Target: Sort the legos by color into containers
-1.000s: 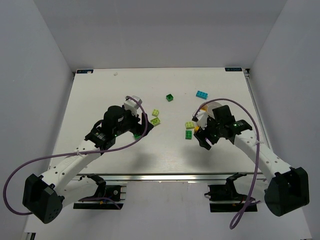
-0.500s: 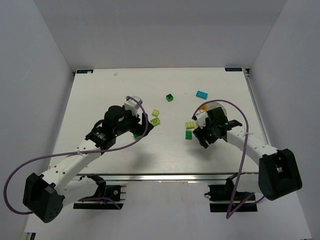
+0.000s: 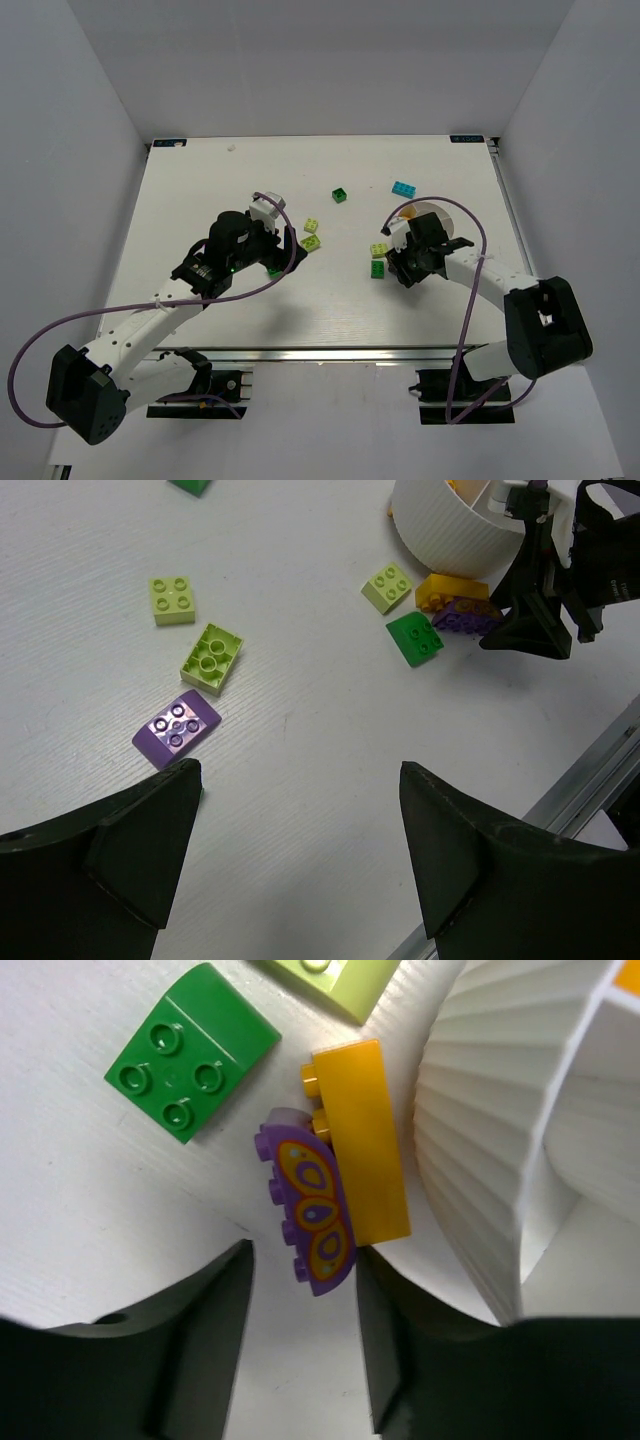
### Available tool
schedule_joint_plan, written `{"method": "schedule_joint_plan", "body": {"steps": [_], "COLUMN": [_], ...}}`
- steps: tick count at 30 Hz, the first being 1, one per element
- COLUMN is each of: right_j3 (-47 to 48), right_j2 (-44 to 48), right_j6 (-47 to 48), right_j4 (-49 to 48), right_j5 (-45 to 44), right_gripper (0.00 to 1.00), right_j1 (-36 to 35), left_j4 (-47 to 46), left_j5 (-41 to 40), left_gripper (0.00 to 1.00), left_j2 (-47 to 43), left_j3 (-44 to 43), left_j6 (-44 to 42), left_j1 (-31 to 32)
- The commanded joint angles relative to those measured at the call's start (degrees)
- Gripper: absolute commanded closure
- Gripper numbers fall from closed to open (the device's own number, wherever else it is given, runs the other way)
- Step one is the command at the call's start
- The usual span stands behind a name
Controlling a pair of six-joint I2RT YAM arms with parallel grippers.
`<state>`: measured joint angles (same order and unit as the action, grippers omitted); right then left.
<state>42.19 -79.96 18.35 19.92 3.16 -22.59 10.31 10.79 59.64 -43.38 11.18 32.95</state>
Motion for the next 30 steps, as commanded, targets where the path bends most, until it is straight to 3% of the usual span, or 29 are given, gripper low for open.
{"method": "schedule_joint_plan", "body": {"steps": [1,11,17,22,30], "right_j3": [-0.36,-0.97,-2.73,-3.79,-3.35], "right_j2": [-0.72,-2.04,4.97,13.41,21.34], "right_j6": [-0.86,-0.42,4.14,9.15,21.80], "right_j4": [-3.13,-4.54,-1.73,-0.06,2.49], "right_j5": [-0.61,-1.32,5.18,9.57,21.09], "right_gripper": [0.52,0.86,1.00,1.00,1.00], "right_j1": [0.00,-0.17,-0.09,0.09,-0.53], "left_j4": [0.15,-0.20,-4.40,-13.63,-24.36], "left_j5": [0.64,1.08,8.44,21.61,28.59], "left_gripper": [0.11,0.11,0.09,0.07,0.05], "left_j2": [-0.31,-0.57,-1.19,4.86,18.75], "left_j3": [-0.75,-0.66,1.10,1.72,-3.64], "left_j6": [-0.46,-0.37,1.55,7.35,21.06], "left_j1": [-0.25,-0.25,-0.25,-0.25,1.33]}}
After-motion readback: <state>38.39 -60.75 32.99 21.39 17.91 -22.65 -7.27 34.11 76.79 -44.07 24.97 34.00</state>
